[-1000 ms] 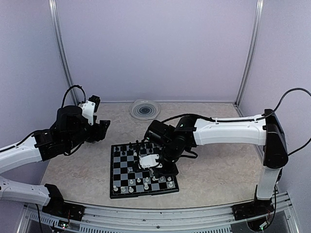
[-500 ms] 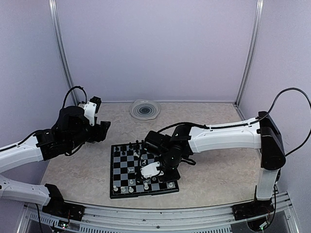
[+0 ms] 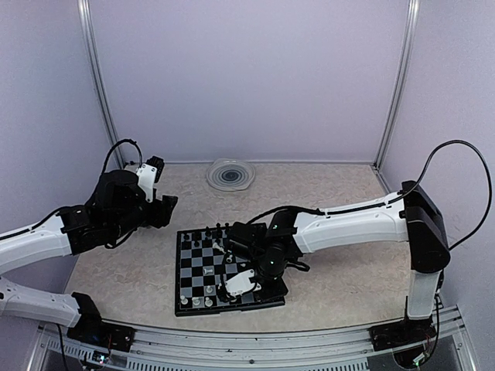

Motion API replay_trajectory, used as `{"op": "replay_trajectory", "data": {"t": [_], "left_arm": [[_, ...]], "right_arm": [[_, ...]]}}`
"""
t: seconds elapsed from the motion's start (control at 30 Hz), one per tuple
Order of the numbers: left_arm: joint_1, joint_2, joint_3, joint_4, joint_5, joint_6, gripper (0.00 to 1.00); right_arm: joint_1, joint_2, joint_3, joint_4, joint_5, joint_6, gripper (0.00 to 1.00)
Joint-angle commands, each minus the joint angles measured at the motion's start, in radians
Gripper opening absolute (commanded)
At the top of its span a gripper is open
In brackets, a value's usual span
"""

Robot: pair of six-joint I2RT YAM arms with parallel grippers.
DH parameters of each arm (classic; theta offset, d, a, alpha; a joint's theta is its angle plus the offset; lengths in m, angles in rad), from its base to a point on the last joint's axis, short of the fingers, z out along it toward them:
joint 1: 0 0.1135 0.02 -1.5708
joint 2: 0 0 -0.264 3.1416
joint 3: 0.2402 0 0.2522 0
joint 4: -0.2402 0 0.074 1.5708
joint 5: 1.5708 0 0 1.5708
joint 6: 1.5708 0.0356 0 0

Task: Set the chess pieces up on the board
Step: Place the knight at g1, then pick up the bishop from the chessboard.

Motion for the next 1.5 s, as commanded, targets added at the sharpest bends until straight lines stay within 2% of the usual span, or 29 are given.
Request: {"op": "replay_trajectory", "data": {"t": [0.0,0.3,0.77,0.93,1.0,1.17,1.47], "left_arm": [[0.002,0.007,0.033,-0.006,0.007,-0.009,0.66],[0.001,0.018,0.036,-0.009,0.024,-0.009,0.66],[-0.006,0.024,0.039,-0.015,0.037,-0.010,0.66],[-0.011,0.020,0.040,-0.017,0.031,-0.009,0.66],[-0.012,0.018,0.040,-0.017,0.028,-0.010,0.66],[-0.011,0.019,0.041,-0.018,0.029,-0.016,0.67],[-0.013,0.028,0.045,-0.023,0.033,-0.015,0.67]], "right_arm": [[0.011,0.018,-0.014,0.001,0.005,-0.014,0.02],[0.012,0.008,-0.013,0.020,0.011,-0.006,0.15],[0.012,0.005,-0.007,0.027,0.014,0.009,0.17],[0.010,-0.037,0.053,-0.005,-0.041,0.019,0.28],[-0.004,-0.043,0.098,-0.015,-0.024,0.036,0.32],[-0.099,-0.017,0.206,-0.026,-0.061,0.090,0.31],[-0.163,0.076,0.244,-0.013,-0.037,0.163,0.34]]}}
